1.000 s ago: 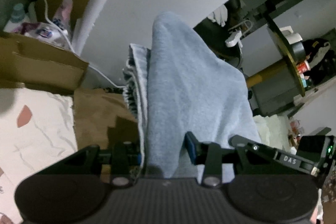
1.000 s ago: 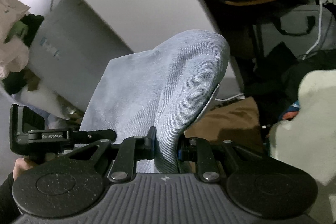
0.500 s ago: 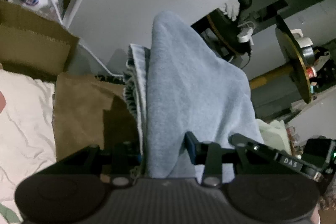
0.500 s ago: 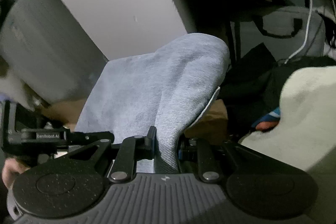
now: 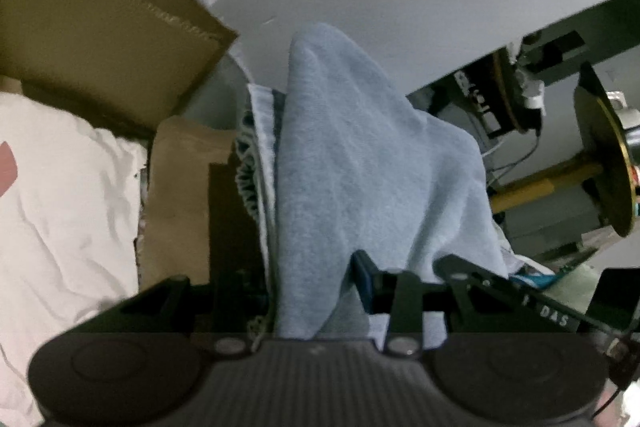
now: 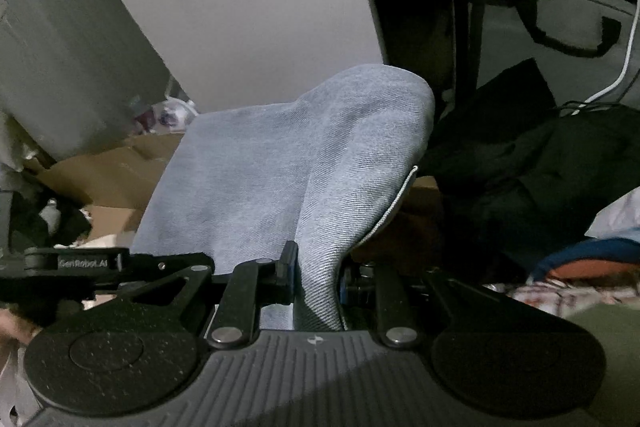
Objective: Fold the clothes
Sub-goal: 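Lift the folded blue pants with both grippers and carry them toward the cardboard, then lower the folded pants onto the brown cardboard sheet with both grippers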
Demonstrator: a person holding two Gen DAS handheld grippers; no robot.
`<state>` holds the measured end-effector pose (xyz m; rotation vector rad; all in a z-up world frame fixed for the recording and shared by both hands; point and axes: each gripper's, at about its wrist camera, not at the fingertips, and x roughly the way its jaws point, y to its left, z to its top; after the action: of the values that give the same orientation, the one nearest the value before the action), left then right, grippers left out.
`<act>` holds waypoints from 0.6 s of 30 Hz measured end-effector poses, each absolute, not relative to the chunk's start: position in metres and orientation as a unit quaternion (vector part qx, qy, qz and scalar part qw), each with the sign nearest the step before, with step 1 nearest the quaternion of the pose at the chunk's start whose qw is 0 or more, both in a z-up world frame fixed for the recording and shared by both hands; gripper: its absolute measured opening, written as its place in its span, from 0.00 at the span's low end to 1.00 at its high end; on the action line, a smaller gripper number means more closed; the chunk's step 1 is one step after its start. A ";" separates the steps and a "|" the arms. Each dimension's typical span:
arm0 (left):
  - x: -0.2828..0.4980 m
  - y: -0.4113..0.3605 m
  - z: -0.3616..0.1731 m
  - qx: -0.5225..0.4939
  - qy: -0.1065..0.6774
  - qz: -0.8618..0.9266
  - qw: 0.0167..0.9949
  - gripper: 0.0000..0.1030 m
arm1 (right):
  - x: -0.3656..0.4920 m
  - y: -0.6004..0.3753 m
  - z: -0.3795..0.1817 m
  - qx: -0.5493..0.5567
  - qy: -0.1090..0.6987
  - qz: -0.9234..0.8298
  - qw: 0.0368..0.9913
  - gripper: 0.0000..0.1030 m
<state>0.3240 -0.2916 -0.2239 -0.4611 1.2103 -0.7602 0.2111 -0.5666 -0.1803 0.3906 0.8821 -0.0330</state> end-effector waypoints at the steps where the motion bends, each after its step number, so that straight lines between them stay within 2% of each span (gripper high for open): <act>1: 0.326 -0.293 -0.232 -0.208 0.553 -0.342 0.731 0.40 | 0.216 -0.565 -0.186 0.183 0.428 -0.019 0.885 0.19; 9: 0.328 -0.291 -0.290 -0.214 0.582 -0.327 0.713 0.41 | 0.237 -0.554 -0.249 0.134 0.468 -0.041 0.872 0.20; 13: 0.332 -0.293 -0.285 -0.197 0.589 -0.342 0.706 0.43 | 0.234 -0.560 -0.259 0.143 0.461 -0.052 0.874 0.21; 15: 0.335 -0.298 -0.279 -0.164 0.601 -0.346 0.702 0.47 | 0.232 -0.563 -0.260 0.145 0.459 -0.054 0.875 0.22; 18: 0.339 -0.306 -0.262 -0.102 0.596 -0.347 0.717 0.46 | 0.231 -0.565 -0.261 0.144 0.457 -0.055 0.876 0.22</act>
<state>0.3389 -0.3056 -0.2625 -0.2265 1.3200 -0.7670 0.2312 -0.5655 -0.2611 0.3012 0.9540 -0.1141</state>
